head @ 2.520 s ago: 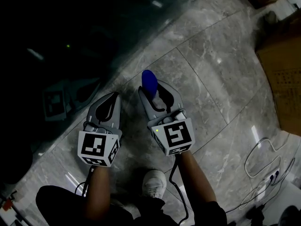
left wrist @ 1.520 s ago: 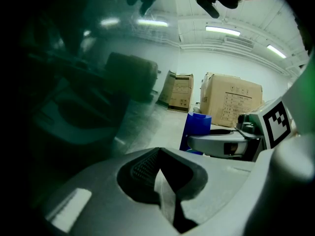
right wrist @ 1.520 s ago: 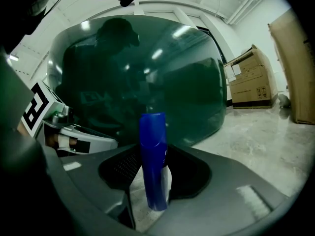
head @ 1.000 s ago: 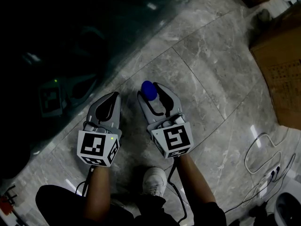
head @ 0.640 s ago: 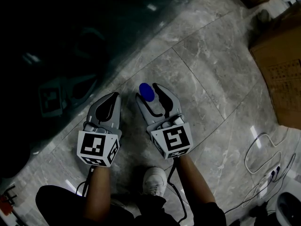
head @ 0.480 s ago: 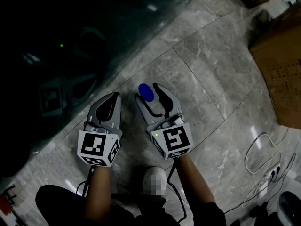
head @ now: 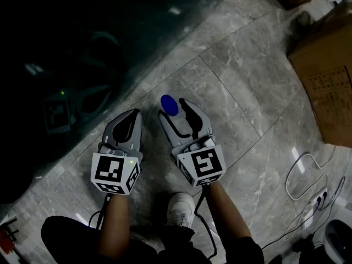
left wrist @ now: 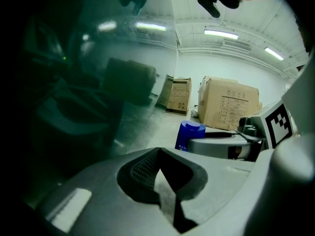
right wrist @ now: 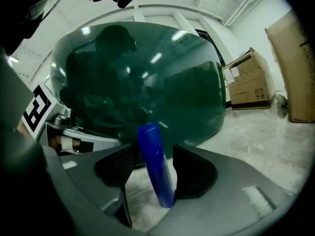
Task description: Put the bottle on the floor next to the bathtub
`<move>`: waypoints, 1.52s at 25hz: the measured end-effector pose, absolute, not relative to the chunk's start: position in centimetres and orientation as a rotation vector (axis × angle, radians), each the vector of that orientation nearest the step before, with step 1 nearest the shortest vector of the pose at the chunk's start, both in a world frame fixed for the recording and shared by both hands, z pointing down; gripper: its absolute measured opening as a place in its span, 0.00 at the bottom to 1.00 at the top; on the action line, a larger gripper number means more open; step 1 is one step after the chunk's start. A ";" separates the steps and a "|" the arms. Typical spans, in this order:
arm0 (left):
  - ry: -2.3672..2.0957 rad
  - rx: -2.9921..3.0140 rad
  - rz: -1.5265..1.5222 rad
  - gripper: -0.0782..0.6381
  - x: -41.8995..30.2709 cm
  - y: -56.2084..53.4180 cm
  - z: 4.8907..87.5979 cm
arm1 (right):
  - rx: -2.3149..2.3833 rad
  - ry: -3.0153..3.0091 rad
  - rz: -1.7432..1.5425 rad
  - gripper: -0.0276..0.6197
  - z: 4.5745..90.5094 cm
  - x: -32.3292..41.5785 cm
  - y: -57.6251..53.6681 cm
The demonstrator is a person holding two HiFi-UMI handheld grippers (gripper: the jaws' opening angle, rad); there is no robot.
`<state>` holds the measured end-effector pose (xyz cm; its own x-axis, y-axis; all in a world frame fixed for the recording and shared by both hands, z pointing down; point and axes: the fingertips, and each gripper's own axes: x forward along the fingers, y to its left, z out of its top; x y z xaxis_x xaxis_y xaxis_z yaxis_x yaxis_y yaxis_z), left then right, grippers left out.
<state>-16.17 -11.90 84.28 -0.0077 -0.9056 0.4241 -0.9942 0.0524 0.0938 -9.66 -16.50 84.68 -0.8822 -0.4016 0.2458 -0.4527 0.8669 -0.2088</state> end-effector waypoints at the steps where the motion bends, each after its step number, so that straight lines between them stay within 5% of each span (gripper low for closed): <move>1: -1.967 1.908 0.325 0.11 -16.1 -11.9 84.3 | 0.658 -2.845 0.390 0.45 84.7 -9.6 -16.4; 13: -1.963 1.912 0.296 0.11 -16.1 -11.3 84.0 | 0.684 -2.836 0.396 0.41 84.4 -8.7 -15.0; 30: -1.942 1.974 0.289 0.11 -14.2 -10.2 82.8 | 0.866 -2.802 0.383 0.08 83.4 -5.4 -14.4; 38: -1.949 1.981 0.275 0.11 -14.1 -9.9 81.8 | 0.866 -2.802 0.366 0.08 82.2 -5.2 -13.9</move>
<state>-14.10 -9.85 81.82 0.0363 -0.9267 0.3739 -0.9941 0.0049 0.1087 -5.18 -13.92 82.19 -0.8125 -0.5279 0.2474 -0.5737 0.7994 -0.1783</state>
